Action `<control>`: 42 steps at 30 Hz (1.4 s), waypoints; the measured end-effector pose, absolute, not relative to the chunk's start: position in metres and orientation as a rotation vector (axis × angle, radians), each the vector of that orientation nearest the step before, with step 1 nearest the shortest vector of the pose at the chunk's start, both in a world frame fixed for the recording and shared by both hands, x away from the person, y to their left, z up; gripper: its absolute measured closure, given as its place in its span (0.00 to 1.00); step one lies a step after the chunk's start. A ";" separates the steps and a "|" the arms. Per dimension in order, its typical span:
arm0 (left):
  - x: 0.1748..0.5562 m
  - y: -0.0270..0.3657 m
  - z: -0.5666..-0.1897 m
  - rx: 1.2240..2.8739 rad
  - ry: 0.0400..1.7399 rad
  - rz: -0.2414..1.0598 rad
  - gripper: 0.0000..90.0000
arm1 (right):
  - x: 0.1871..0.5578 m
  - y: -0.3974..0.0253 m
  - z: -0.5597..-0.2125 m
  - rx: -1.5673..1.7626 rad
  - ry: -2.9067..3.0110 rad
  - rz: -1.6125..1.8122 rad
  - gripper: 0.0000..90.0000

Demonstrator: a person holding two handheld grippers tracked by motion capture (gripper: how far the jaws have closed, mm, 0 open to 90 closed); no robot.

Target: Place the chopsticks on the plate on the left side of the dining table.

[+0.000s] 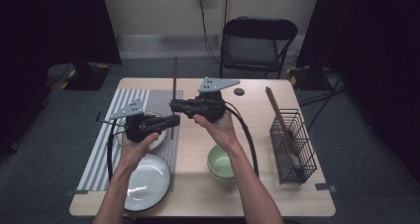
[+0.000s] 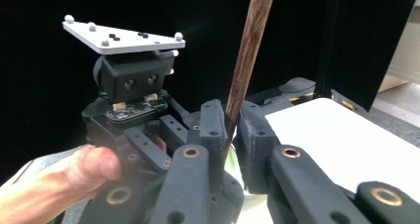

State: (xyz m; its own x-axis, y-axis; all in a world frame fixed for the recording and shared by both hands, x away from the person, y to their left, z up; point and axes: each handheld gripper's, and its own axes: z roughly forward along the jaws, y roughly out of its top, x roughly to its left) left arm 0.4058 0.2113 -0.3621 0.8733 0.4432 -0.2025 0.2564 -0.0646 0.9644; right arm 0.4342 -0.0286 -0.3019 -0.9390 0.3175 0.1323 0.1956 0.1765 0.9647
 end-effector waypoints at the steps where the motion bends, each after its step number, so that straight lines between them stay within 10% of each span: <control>1: 0.406 0.212 -0.363 1.651 0.554 0.166 0.89 | 0.434 -0.029 -0.301 0.508 2.333 1.889 0.94; 10: 0.404 0.215 -0.375 1.681 0.580 0.165 0.80 | 0.434 -0.038 -0.292 0.516 2.295 1.917 0.95; 42: 0.405 0.209 -0.358 1.646 0.523 0.180 0.96 | 0.436 -0.027 -0.319 0.550 2.361 1.945 0.91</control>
